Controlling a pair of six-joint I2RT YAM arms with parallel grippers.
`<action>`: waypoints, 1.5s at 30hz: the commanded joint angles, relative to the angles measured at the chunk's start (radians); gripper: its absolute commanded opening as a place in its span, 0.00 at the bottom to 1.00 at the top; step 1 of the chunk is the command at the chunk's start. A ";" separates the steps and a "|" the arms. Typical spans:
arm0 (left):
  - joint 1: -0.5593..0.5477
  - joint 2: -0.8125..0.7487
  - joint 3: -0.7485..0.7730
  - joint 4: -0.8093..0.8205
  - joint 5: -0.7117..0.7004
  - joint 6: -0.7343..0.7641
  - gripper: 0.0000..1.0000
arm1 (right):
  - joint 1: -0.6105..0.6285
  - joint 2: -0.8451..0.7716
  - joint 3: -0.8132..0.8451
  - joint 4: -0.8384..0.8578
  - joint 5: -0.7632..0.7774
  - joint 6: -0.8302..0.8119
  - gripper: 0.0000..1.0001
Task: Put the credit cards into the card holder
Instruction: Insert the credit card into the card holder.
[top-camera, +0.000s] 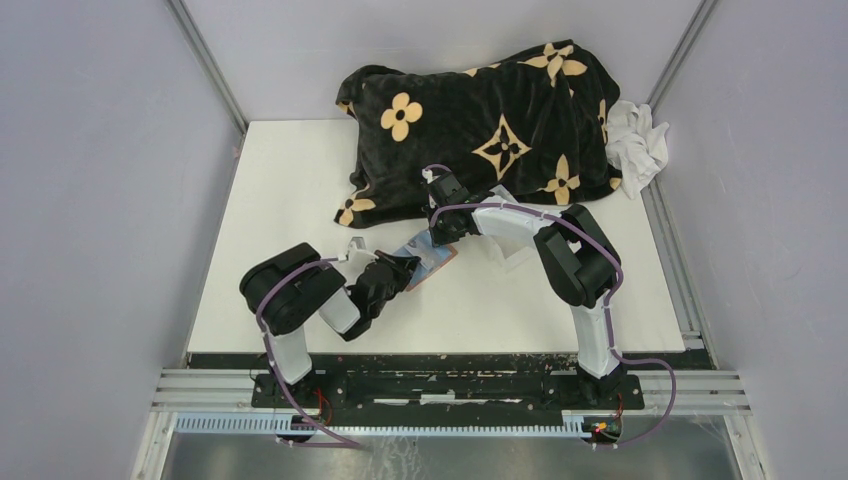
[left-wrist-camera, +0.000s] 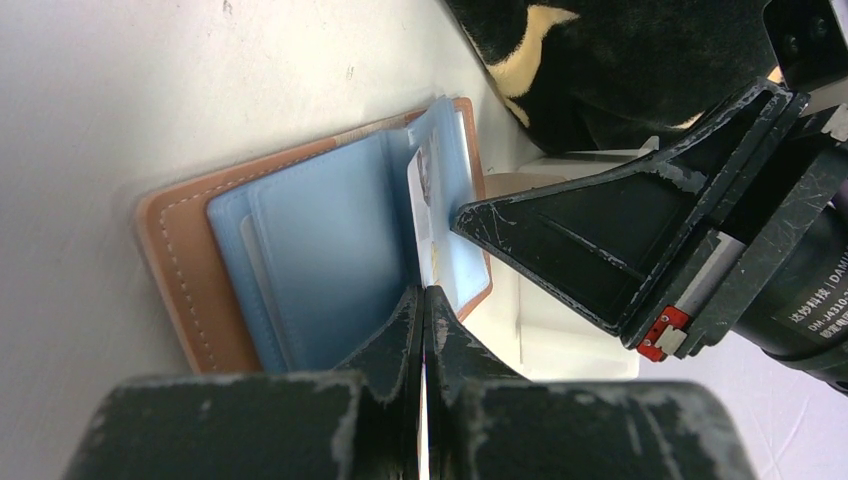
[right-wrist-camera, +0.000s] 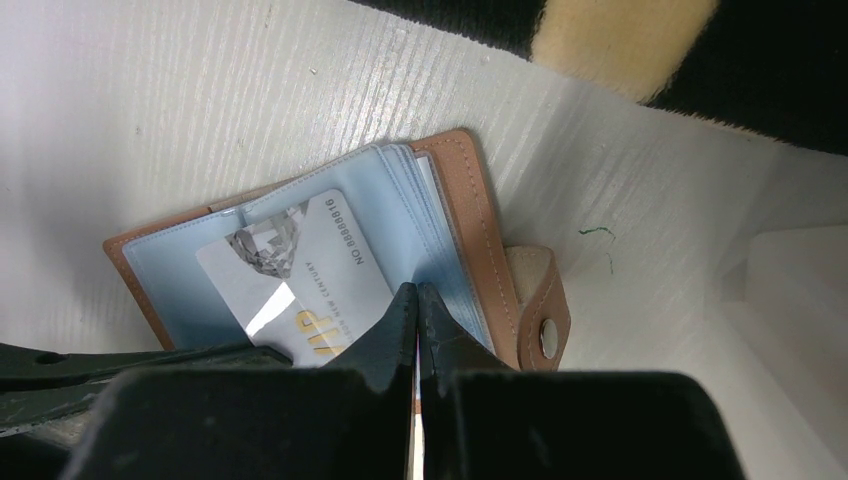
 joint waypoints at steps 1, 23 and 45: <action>-0.013 0.031 0.036 0.024 -0.018 0.057 0.03 | -0.004 0.026 -0.036 -0.030 0.024 -0.001 0.01; -0.014 0.149 0.100 0.047 -0.013 0.050 0.03 | 0.016 -0.039 -0.060 -0.031 0.037 0.005 0.14; -0.012 0.054 0.056 0.006 0.022 0.097 0.21 | 0.048 -0.165 -0.077 -0.032 0.077 -0.051 0.51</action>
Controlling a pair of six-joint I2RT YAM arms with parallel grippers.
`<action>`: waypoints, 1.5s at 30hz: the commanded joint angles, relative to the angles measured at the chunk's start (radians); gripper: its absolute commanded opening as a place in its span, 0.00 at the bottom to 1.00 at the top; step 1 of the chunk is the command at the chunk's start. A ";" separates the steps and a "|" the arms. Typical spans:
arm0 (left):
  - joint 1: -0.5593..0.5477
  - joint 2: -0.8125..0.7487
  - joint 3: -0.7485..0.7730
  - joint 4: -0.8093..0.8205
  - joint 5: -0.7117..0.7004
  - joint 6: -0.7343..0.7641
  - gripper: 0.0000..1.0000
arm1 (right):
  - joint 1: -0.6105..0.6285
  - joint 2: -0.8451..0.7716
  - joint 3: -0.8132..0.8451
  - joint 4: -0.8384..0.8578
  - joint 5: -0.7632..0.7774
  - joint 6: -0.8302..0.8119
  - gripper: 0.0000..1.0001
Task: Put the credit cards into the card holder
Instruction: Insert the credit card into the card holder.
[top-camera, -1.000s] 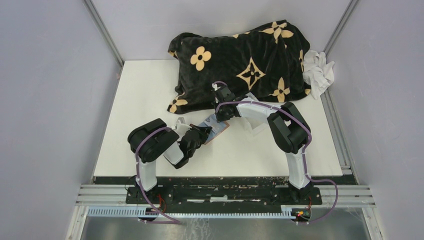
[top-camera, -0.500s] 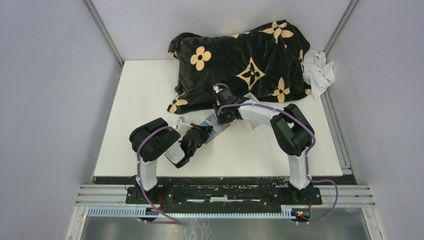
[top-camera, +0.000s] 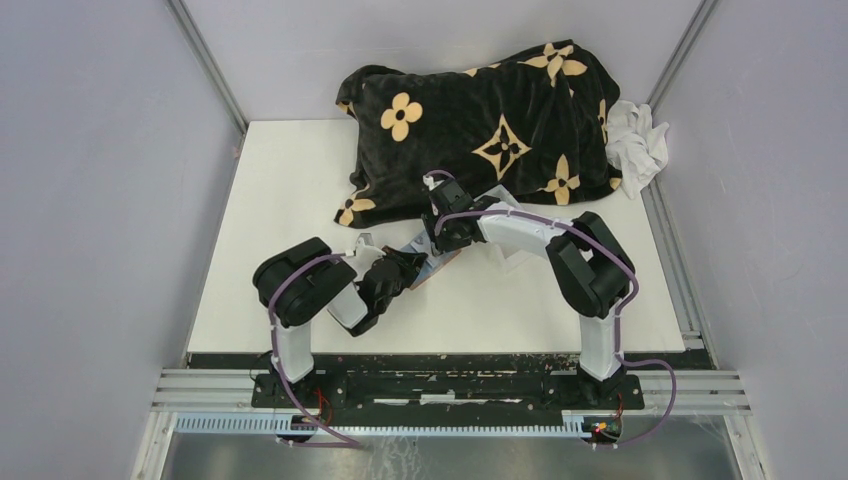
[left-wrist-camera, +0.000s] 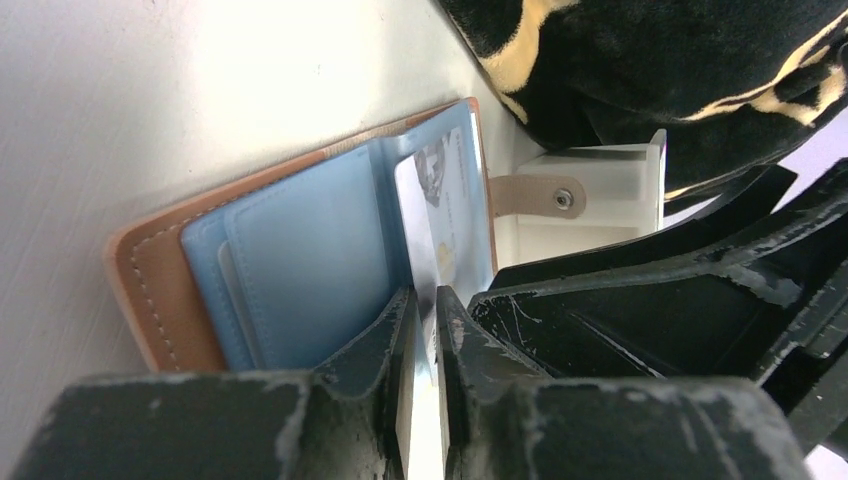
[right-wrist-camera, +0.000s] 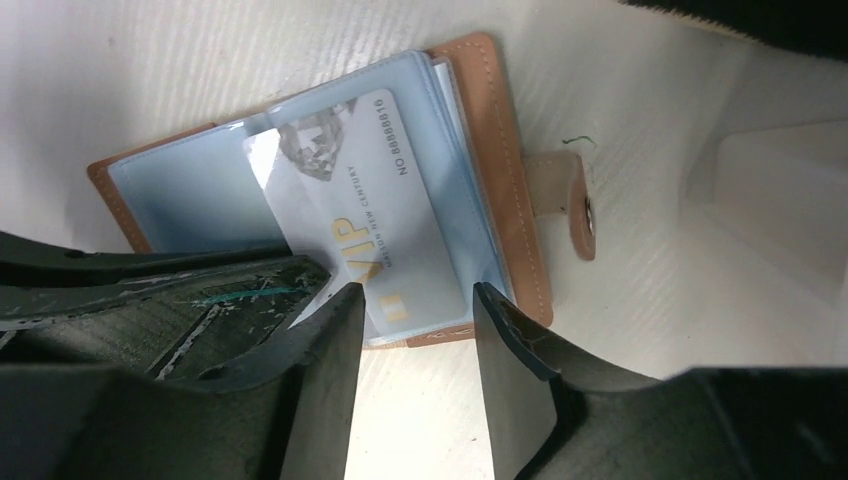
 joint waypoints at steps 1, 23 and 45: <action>-0.006 -0.051 -0.022 -0.032 0.018 0.085 0.23 | 0.023 -0.069 0.011 0.000 0.021 -0.024 0.52; -0.005 -0.175 -0.109 -0.039 -0.035 0.034 0.37 | 0.076 -0.078 -0.022 0.027 0.008 -0.044 0.64; -0.005 -0.188 -0.230 0.120 -0.060 -0.071 0.31 | 0.121 -0.012 0.132 -0.029 0.032 -0.030 0.65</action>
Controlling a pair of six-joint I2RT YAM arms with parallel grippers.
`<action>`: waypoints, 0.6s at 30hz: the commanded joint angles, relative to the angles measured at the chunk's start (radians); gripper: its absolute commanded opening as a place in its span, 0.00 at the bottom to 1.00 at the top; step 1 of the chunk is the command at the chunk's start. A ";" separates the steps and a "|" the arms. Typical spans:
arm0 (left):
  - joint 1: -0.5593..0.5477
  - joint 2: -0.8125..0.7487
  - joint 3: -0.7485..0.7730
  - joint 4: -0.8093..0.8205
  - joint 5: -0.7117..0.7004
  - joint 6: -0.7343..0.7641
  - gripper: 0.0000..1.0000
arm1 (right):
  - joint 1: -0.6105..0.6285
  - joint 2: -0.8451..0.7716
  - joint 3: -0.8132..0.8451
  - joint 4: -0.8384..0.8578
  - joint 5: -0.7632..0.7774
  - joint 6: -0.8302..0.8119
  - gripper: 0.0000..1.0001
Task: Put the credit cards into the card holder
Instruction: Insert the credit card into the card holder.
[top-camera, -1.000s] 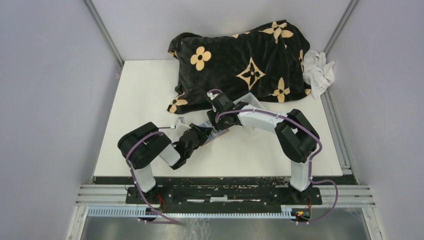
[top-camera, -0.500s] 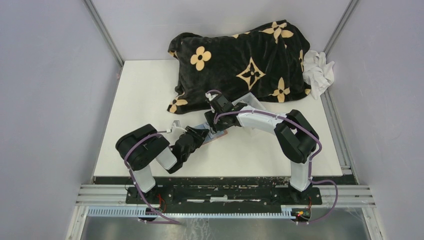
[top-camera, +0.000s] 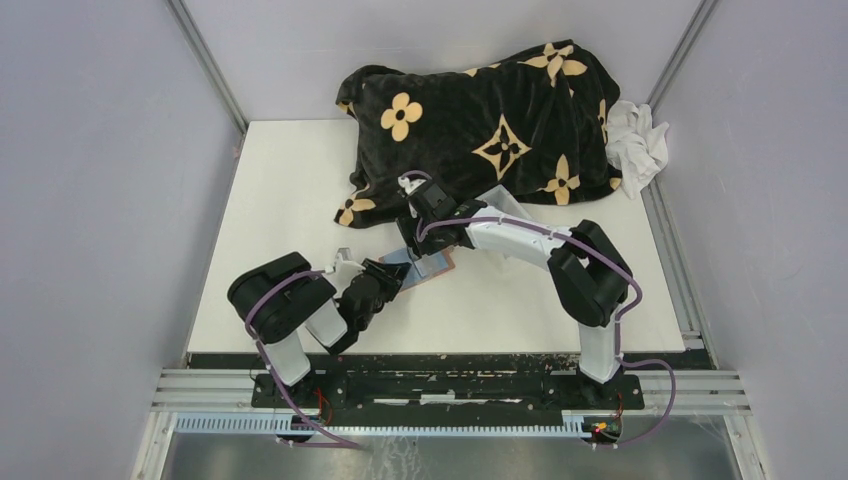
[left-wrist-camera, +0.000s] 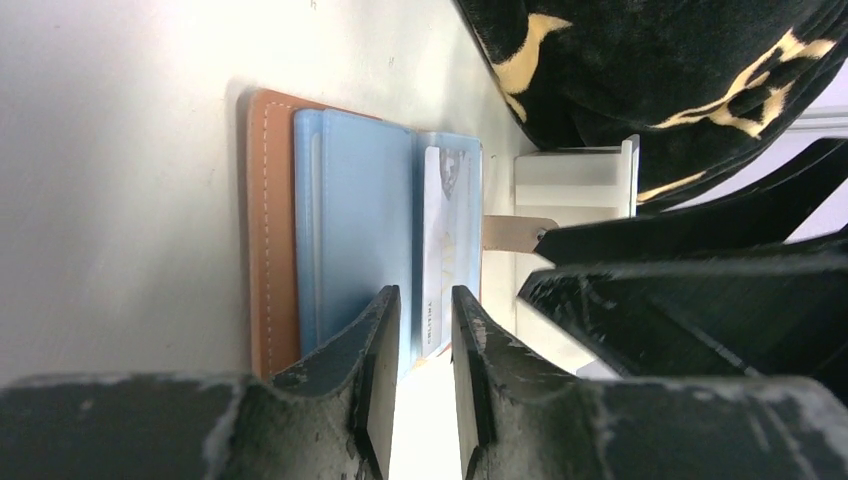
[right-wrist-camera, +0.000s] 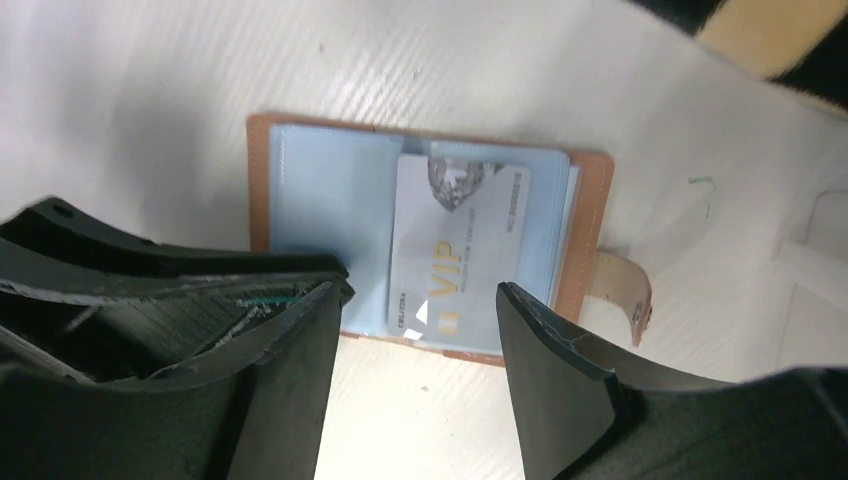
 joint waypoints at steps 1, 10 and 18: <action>-0.005 -0.031 -0.023 0.059 -0.033 -0.024 0.29 | 0.012 0.035 0.093 -0.023 0.030 -0.007 0.65; -0.005 -0.065 -0.023 -0.034 -0.037 -0.009 0.13 | 0.030 0.107 0.160 -0.094 0.076 -0.022 0.66; -0.007 -0.128 0.003 -0.184 -0.054 0.025 0.08 | 0.039 0.147 0.191 -0.126 0.093 -0.024 0.67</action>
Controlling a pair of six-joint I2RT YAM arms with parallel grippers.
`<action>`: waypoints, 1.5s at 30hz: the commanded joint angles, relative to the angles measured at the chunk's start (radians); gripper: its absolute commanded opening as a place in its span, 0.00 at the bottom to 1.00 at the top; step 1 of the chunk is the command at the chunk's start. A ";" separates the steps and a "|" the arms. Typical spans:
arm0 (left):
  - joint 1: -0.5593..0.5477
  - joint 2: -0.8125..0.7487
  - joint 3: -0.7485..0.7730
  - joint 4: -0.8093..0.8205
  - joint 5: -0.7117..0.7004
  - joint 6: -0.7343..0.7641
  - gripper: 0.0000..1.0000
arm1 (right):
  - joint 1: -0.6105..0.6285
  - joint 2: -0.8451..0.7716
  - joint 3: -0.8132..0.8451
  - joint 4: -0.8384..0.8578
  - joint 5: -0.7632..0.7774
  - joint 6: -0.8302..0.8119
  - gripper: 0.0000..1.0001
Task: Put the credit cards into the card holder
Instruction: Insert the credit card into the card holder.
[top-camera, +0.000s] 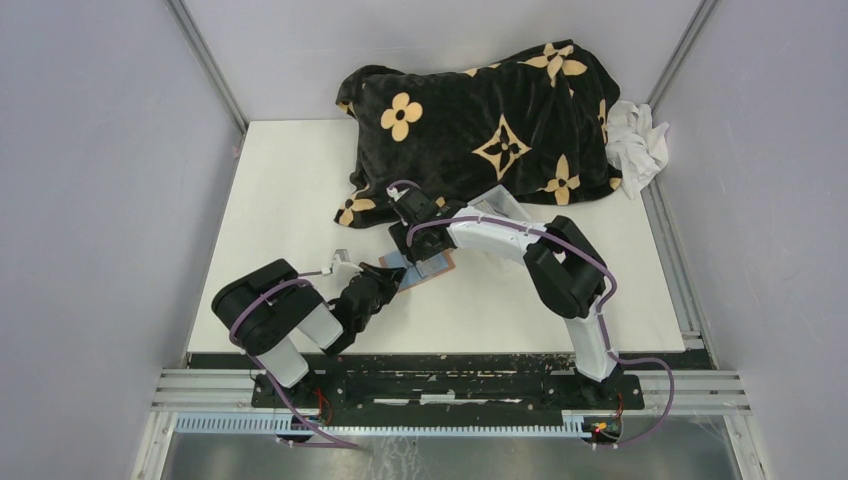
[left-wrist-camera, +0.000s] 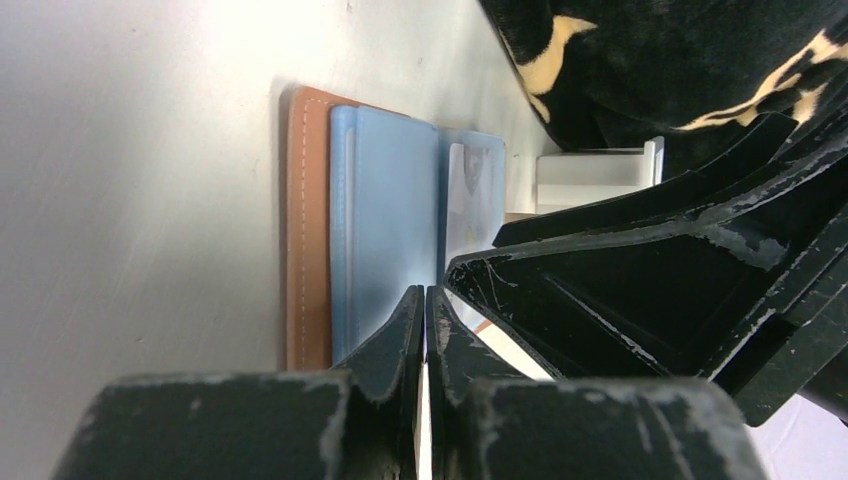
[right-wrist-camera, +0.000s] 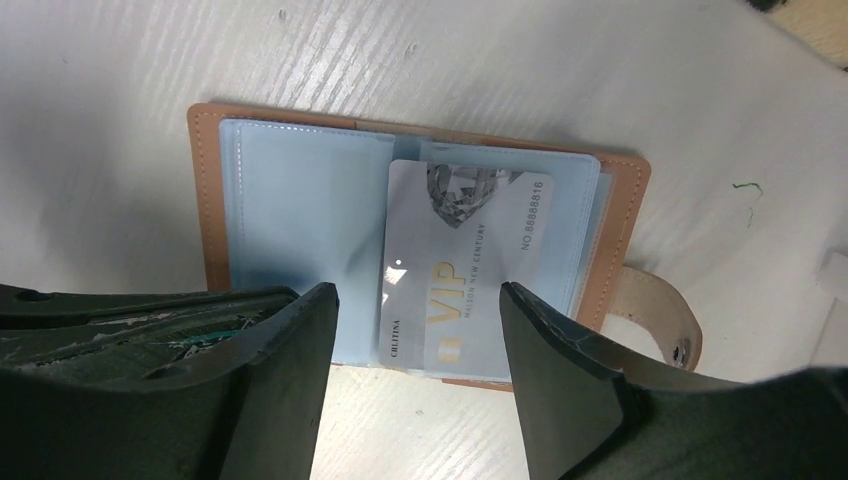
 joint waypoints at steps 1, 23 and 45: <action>-0.008 -0.041 0.029 -0.089 -0.045 0.026 0.08 | 0.007 0.014 0.057 -0.021 0.045 -0.011 0.67; -0.007 -0.011 0.065 -0.182 -0.040 0.015 0.05 | 0.002 0.041 0.048 -0.031 0.059 -0.006 0.53; -0.008 0.010 0.085 -0.218 -0.040 0.004 0.04 | -0.035 0.036 0.022 -0.037 0.078 -0.003 0.38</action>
